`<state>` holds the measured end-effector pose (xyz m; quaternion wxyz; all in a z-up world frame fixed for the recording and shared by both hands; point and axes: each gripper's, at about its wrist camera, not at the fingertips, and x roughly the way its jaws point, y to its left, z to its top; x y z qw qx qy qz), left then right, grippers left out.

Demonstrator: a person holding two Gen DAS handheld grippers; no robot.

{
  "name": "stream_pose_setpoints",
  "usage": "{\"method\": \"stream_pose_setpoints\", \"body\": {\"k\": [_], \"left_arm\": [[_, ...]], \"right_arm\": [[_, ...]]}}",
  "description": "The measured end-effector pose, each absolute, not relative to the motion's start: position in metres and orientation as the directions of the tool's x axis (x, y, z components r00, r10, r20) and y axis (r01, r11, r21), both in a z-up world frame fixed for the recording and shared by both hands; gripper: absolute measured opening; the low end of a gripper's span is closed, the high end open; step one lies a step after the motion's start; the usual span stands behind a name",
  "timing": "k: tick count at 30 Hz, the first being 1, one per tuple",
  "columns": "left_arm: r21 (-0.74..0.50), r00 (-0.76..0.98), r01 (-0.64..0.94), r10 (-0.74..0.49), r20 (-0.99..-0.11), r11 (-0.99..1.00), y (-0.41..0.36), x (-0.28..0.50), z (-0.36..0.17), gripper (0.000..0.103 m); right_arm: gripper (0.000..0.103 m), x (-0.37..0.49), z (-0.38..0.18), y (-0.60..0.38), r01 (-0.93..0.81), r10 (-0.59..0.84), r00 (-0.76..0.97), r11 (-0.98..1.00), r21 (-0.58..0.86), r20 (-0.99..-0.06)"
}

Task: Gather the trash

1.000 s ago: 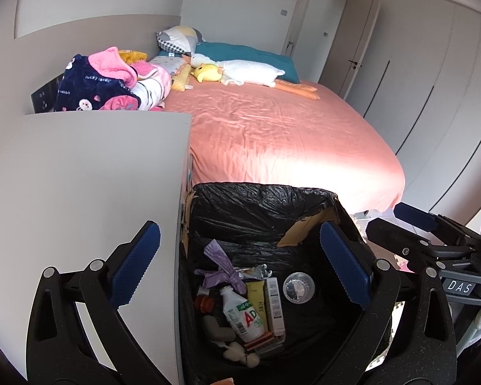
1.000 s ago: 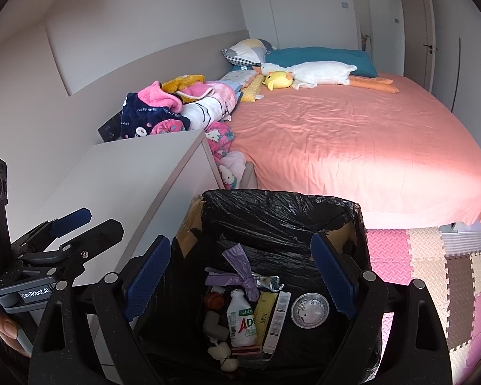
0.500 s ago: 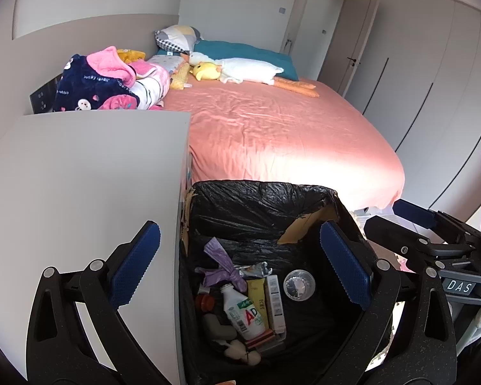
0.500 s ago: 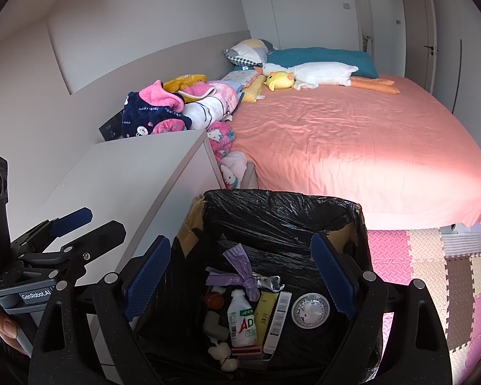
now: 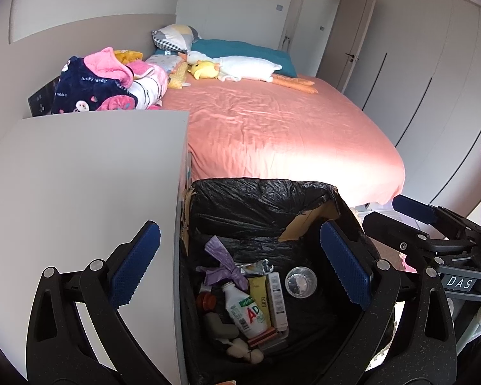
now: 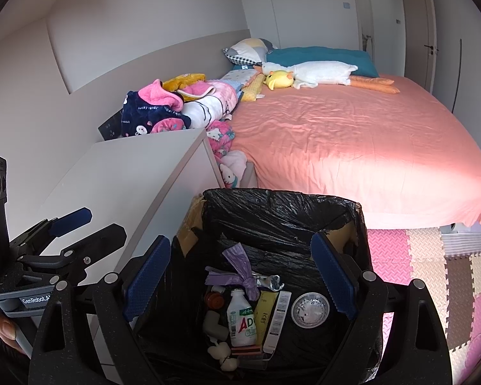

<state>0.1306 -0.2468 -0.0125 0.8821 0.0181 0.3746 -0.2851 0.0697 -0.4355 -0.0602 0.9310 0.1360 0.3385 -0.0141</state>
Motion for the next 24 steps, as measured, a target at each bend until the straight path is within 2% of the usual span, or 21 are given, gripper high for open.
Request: {"method": "stream_pose_setpoints", "body": {"k": [24], "left_arm": [[-0.166, 0.573, 0.496, -0.465, -0.674, 0.852, -0.2439, 0.1323, -0.0126, 0.096]], "right_arm": [[0.089, 0.0689, -0.0609, -0.4417, 0.127, 0.061, 0.77, 0.961, 0.246, -0.635]]}}
